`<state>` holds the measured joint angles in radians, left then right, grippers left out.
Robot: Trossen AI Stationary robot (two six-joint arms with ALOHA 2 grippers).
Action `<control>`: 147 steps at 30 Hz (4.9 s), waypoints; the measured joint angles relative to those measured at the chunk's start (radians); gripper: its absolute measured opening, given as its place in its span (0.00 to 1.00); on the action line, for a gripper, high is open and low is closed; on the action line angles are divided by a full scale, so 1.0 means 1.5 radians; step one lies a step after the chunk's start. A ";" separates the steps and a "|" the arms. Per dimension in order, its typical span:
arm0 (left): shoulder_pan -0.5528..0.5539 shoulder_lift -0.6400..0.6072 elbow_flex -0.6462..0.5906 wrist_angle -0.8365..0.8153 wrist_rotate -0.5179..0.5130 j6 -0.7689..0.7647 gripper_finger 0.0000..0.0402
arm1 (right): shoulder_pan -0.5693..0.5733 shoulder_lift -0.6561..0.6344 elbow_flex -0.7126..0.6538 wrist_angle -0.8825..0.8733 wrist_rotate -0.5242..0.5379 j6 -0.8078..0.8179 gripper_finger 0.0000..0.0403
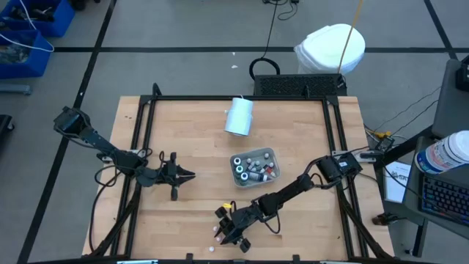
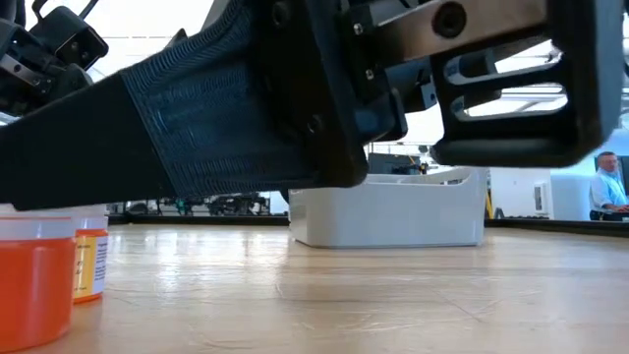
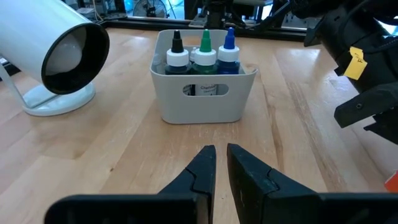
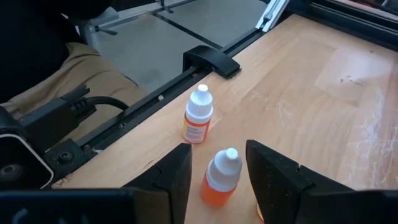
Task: Pick & Place food coloring
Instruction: Put the small orange food coloring bottle into the gray bin
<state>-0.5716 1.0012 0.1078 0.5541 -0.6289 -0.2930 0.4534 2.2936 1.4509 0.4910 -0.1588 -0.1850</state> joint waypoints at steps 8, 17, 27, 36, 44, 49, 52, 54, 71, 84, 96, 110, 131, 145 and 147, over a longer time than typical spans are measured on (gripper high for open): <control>0.000 0.000 0.000 0.000 0.000 0.001 0.12 | 0.000 0.000 0.000 0.004 0.000 0.004 0.27; 0.000 0.000 0.000 0.000 0.000 0.001 0.12 | 0.000 0.000 0.000 -0.004 0.000 0.004 0.14; 0.000 0.000 0.000 -0.001 0.000 0.001 0.12 | -0.001 -0.006 0.000 -0.017 0.000 0.006 0.12; 0.000 0.000 0.000 -0.004 0.000 -0.003 0.12 | 0.013 -0.160 -0.001 -0.218 0.120 -0.040 0.11; 0.000 0.000 0.000 -0.004 0.000 -0.002 0.12 | 0.003 -0.351 -0.026 -0.425 0.210 -0.076 0.12; 0.000 0.000 0.000 -0.008 0.000 -0.002 0.12 | -0.030 -0.489 -0.137 -0.426 0.210 -0.075 0.12; 0.000 0.000 0.000 -0.009 0.000 -0.002 0.12 | -0.069 -0.589 -0.223 -0.423 0.213 -0.050 0.12; 0.000 0.000 0.000 -0.009 0.000 -0.002 0.12 | -0.100 -0.652 -0.281 -0.415 0.215 -0.034 0.12; 0.000 0.000 0.000 -0.008 -0.001 0.005 0.12 | -0.241 -0.611 -0.546 -0.139 0.208 0.098 0.11; 0.000 0.000 0.000 -0.010 0.000 0.002 0.12 | -0.233 -0.458 -0.545 -0.024 0.216 0.133 0.11; 0.000 0.000 0.000 -0.012 0.000 0.001 0.12 | -0.228 -0.429 -0.544 0.024 0.233 0.141 0.13; 0.000 0.000 0.000 -0.014 0.000 -0.014 0.12 | -0.221 -0.560 -0.545 -0.079 0.246 0.118 0.34; -0.035 0.227 0.350 -0.316 0.216 -0.041 0.02 | 0.018 -0.961 -0.667 -0.174 0.454 0.028 0.01; -0.068 0.487 0.529 -0.334 0.282 -0.058 0.38 | 0.048 -1.136 -0.798 -0.066 0.384 -0.032 0.00; -0.074 0.502 0.530 -0.312 0.293 -0.056 0.46 | 0.048 -1.139 -0.799 -0.065 0.383 -0.027 0.00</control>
<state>-0.6831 1.7537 0.9024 0.0867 -0.1891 -0.3768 0.5247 0.5852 0.2531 0.3929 0.4161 -0.2258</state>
